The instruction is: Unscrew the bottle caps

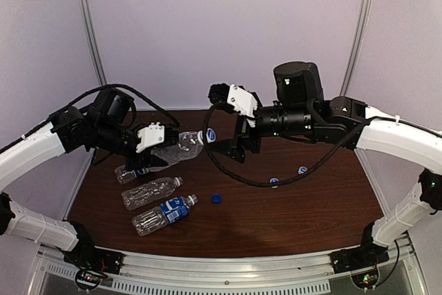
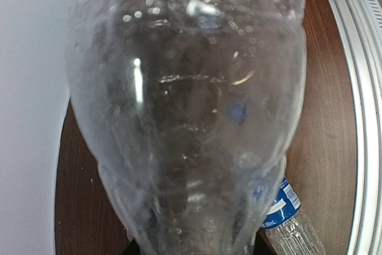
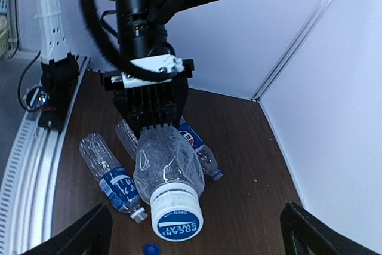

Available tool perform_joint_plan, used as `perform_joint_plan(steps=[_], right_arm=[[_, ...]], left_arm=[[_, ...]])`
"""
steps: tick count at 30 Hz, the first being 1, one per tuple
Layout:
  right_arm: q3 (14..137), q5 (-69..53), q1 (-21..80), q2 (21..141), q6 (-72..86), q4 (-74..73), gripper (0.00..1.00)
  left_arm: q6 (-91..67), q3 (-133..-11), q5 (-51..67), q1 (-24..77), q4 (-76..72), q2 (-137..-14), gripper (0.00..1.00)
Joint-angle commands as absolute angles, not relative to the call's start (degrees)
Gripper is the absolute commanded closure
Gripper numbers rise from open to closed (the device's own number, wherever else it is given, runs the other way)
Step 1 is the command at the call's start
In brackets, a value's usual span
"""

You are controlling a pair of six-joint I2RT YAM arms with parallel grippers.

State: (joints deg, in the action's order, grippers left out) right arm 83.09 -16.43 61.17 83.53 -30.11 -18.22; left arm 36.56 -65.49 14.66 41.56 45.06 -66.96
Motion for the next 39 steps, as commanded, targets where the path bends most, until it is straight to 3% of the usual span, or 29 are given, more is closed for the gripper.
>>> perform_joint_plan(steps=[1, 6, 15, 23, 28, 34, 39], right_arm=[[84.17, -13.4, 60.74, 81.96, 1.01, -14.88, 0.0], [81.66, -10.63, 59.01, 81.74, 28.92, -14.91, 0.14], [81.66, -15.89, 59.15, 85.69, 36.78, -13.92, 0.22], [82.29, -17.26, 59.5, 87.02, 36.74, -13.72, 0.41], [82.72, -18.08, 59.51, 87.49, 36.18, -13.45, 0.72], [83.57, -21.27, 59.55, 87.58, 29.6, -13.92, 1.0], [83.1, -23.66, 60.51, 84.69, 7.87, -16.72, 1.0]], left_arm=[[34.91, -66.8, 11.5, 41.31, 42.15, -66.27, 0.71], [34.89, -66.89, 9.85, 41.31, 41.25, -66.48, 0.71], [35.07, -66.97, 9.89, 41.31, 41.22, -66.6, 0.71], [35.25, -66.8, 10.02, 41.31, 41.26, -66.67, 0.71], [35.29, -66.72, 9.94, 41.3, 41.27, -66.48, 0.71], [35.41, -66.62, 10.07, 41.31, 41.31, -66.4, 0.71], [36.19, -66.28, 11.47, 41.31, 42.52, -66.11, 0.71]])
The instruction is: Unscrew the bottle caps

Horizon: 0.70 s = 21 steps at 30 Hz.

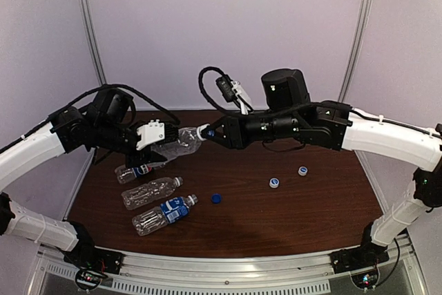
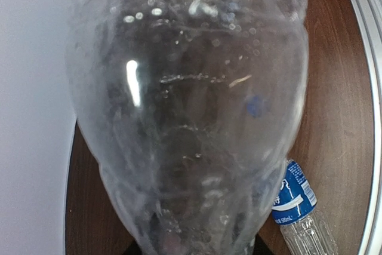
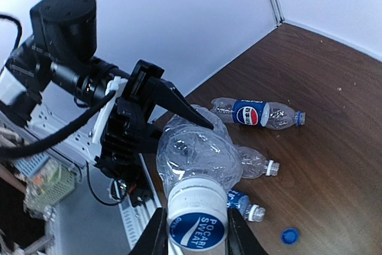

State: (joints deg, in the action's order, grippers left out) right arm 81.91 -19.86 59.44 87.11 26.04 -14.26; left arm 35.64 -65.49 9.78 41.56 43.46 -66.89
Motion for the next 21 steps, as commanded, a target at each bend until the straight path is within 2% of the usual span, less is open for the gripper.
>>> perform_joint_plan(steps=[1, 11, 21], right_arm=[[83.0, -24.19, 60.95, 84.18, 2.49, -17.69, 1.0], [81.88, -23.94, 63.26, 82.0, -42.99, -23.43, 1.0], [82.87, -18.51, 63.43, 81.73, -55.44, -25.75, 1.0]], left_arm=[[36.33, -66.23, 12.11, 41.26, 42.89, -66.0, 0.71], [37.17, -66.56, 16.46, 41.3, 45.63, -66.0, 0.72], [37.35, -66.18, 16.64, 41.29, 45.78, -65.92, 0.74]])
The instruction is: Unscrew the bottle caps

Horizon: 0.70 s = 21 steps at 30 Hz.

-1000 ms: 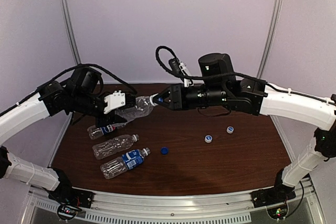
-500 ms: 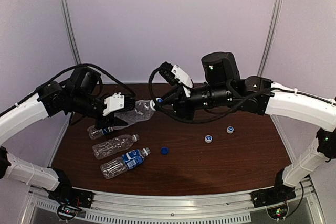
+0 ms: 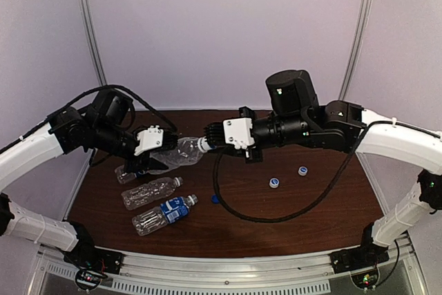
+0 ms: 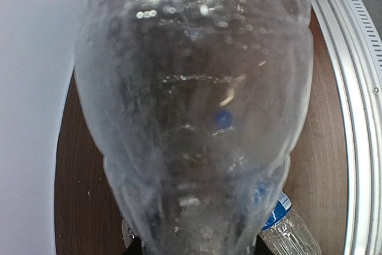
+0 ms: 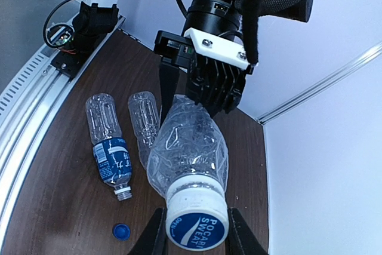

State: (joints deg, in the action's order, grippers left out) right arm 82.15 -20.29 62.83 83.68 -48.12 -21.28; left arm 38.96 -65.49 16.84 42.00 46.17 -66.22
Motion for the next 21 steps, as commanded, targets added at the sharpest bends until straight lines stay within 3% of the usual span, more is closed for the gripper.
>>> perform_joint_plan(steps=[1, 15, 21], right_arm=[[82.66, -18.09, 63.51, 81.47, -56.28, -25.81, 1.0], [77.86, -18.6, 63.51, 77.37, -61.6, -19.63, 1.0], [77.15, -9.26, 62.84, 77.89, -42.49, -13.84, 1.0]], left_arm=[[37.35, -66.18, 16.69, 41.31, 45.79, -65.99, 0.74], [37.35, -66.14, 16.73, 41.31, 45.79, -65.89, 0.74], [36.27, -65.39, 13.81, 41.26, 44.75, -65.36, 0.73]])
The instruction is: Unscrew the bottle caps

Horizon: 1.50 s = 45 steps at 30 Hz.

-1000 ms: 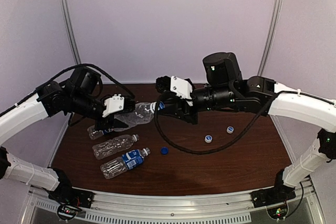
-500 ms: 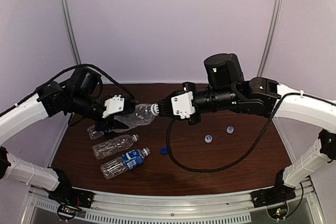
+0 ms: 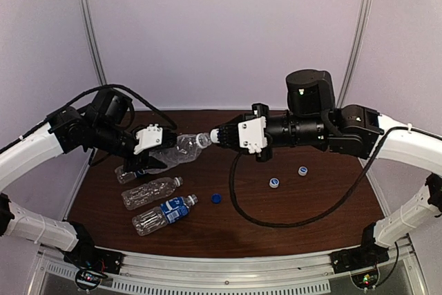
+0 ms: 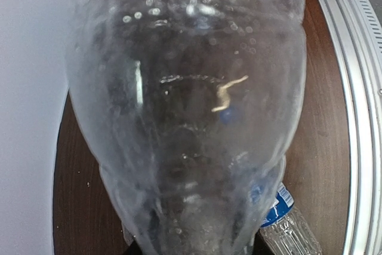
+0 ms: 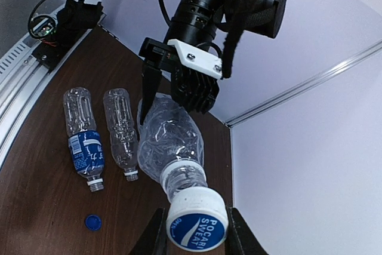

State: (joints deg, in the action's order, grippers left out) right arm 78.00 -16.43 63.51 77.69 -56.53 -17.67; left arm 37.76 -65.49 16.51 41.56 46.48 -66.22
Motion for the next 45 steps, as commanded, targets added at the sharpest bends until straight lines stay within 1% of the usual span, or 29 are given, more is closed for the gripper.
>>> perform_joint_plan(steps=[1, 5, 7, 10, 11, 12, 13, 17, 23, 26, 29, 34, 40, 45], right_arm=[[77.11, -6.72, 62.31, 78.06, -38.06, -13.79, 1.0], [76.23, 6.59, 58.12, 79.02, -17.51, -16.2, 1.0], [75.05, 10.38, 54.96, 79.15, -8.71, -19.21, 1.0], [72.34, 10.87, 49.98, 78.6, 3.03, -23.57, 1.0], [71.13, 11.17, 48.94, 78.38, 5.44, -24.56, 1.0], [68.09, 11.05, 47.01, 78.23, 10.14, -26.79, 1.0], [67.2, 10.41, 46.34, 78.48, 11.94, -27.33, 1.0], [64.99, 6.77, 45.77, 81.89, 14.87, -27.37, 1.0], [69.95, 3.42, 45.99, 92.07, 17.45, -37.14, 1.0], [70.4, 0.76, 47.18, 96.03, 17.99, -39.07, 1.0], [70.38, 0.18, 49.02, 98.51, 18.17, -39.69, 1.0], [70.37, 0.44, 50.92, 100.46, 18.37, -39.72, 1.0], [70.65, 0.18, 51.06, 102.1, 18.25, -40.2, 1.0], [70.65, -1.26, 51.15, 104.17, 18.82, -42.2, 0.99]], left_arm=[[36.33, -64.86, 11.55, 41.29, 44.05, -65.29, 0.73], [40.61, -62.43, -1.2, 40.86, 43.52, -66.9, 0.73], [41.82, -63.96, -5.74, 38.37, 45.78, -70.06, 0.74], [40.67, -71.59, -8.45, 29.95, 52.24, -78.34, 0.79], [40.2, -74.56, -8.56, 26.54, 54.51, -81.03, 0.8], [40.73, -79.58, -8.56, 19.46, 55.77, -85.09, 0.8], [41.54, -80.34, -8.89, 17.57, 55.19, -85.73, 0.8], [44.6, -79.32, -11.9, 13.5, 54.04, -89.81, 0.77], [45.62, -80.2, -12.52, 7.05, 53.57, -97.81, 0.73], [46.68, -81.22, -13.19, 5.21, 51.37, -101.21, 0.7], [47.19, -83.39, -12.81, 4.34, 50.9, -104.87, 0.68], [48.26, -85.07, -11.5, 4.33, 53.06, -109.38, 0.6], [48.36, -87.95, -5.0, 4.36, 54.46, -113.46, 0.49], [46.94, -90.46, -1.74, 4.31, 57.35, -116.59, 0.42]])
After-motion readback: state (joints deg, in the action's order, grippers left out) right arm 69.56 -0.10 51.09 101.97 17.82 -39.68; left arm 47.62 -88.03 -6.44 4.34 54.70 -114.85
